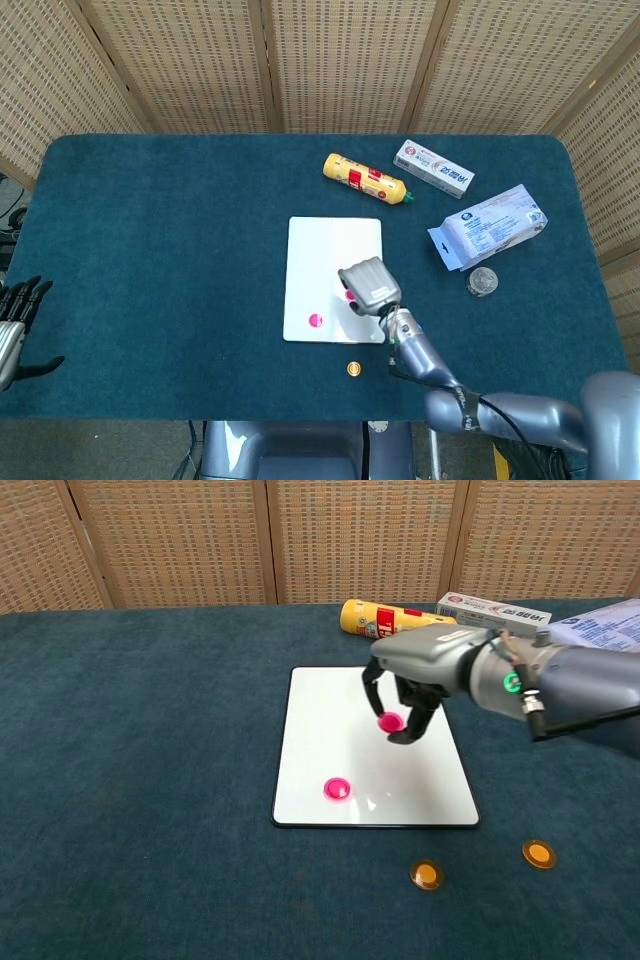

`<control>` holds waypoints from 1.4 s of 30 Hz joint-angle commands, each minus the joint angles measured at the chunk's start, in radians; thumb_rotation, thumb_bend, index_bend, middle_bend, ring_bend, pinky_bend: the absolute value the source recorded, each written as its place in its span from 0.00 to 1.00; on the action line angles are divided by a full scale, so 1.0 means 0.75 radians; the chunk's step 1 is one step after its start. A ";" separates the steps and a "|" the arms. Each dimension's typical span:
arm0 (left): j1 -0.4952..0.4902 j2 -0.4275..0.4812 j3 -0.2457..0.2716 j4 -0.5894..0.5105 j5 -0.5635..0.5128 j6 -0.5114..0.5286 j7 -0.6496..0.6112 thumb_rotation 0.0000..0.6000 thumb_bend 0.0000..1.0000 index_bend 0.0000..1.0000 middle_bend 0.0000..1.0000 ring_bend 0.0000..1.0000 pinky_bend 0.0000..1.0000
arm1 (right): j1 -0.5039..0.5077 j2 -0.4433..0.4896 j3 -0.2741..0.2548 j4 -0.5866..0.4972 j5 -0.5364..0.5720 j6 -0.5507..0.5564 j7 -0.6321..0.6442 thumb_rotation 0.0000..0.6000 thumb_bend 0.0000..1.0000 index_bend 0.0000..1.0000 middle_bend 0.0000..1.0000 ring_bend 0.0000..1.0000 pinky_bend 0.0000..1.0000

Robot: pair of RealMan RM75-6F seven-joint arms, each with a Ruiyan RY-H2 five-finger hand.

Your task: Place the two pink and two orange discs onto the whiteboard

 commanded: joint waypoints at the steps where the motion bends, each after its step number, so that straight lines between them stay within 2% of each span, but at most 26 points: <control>1: -0.002 0.003 -0.002 0.000 -0.004 -0.003 -0.006 1.00 0.00 0.00 0.00 0.00 0.00 | 0.084 -0.111 0.027 0.072 0.064 0.044 -0.062 1.00 0.36 0.54 1.00 0.94 1.00; 9: -0.003 0.004 0.000 0.000 0.000 -0.003 -0.007 1.00 0.00 0.00 0.00 0.00 0.00 | 0.159 -0.231 0.038 0.177 0.165 0.089 -0.122 1.00 0.36 0.54 1.00 0.94 1.00; 14: -0.006 0.004 0.005 0.002 0.008 -0.010 -0.009 1.00 0.00 0.00 0.00 0.00 0.00 | 0.185 -0.256 0.036 0.191 0.223 0.115 -0.158 1.00 0.27 0.37 1.00 0.94 1.00; 16: -0.007 0.006 0.004 0.003 0.005 -0.011 -0.011 1.00 0.00 0.00 0.00 0.00 0.00 | 0.190 -0.256 0.035 0.187 0.234 0.130 -0.165 1.00 0.26 0.33 1.00 0.94 1.00; 19: -0.006 0.009 0.003 0.003 0.003 -0.009 -0.020 1.00 0.00 0.00 0.00 0.00 0.00 | 0.181 -0.227 0.031 0.144 0.226 0.152 -0.155 1.00 0.26 0.33 1.00 0.94 1.00; 24: -0.006 0.008 0.002 0.004 0.003 -0.008 -0.022 1.00 0.00 0.00 0.00 0.00 0.00 | 0.134 -0.130 -0.001 0.009 0.195 0.187 -0.121 1.00 0.26 0.33 1.00 0.94 1.00; 29: -0.003 0.002 0.010 0.002 0.018 0.001 -0.004 1.00 0.00 0.00 0.00 0.00 0.00 | 0.017 0.054 -0.126 -0.182 0.069 0.211 -0.029 1.00 0.26 0.35 1.00 0.94 1.00; 32: -0.001 0.000 0.014 0.000 0.027 0.007 0.001 1.00 0.00 0.00 0.00 0.00 0.00 | -0.030 0.122 -0.184 -0.233 0.011 0.209 0.015 1.00 0.26 0.38 1.00 0.94 1.00; 34: 0.003 -0.001 0.016 -0.002 0.037 0.017 0.004 1.00 0.00 0.00 0.00 0.00 0.00 | -0.090 0.199 -0.252 -0.285 -0.055 0.205 0.082 1.00 0.26 0.39 1.00 0.94 1.00; 38: 0.007 -0.008 0.023 -0.004 0.052 0.026 0.022 1.00 0.00 0.00 0.00 0.00 0.00 | -0.206 0.317 -0.380 -0.344 -0.232 0.196 0.244 1.00 0.26 0.40 1.00 0.94 1.00; 42: 0.008 -0.015 0.027 -0.007 0.056 0.028 0.043 1.00 0.00 0.00 0.00 0.00 0.00 | -0.269 0.344 -0.442 -0.326 -0.379 0.203 0.335 1.00 0.26 0.40 1.00 0.94 1.00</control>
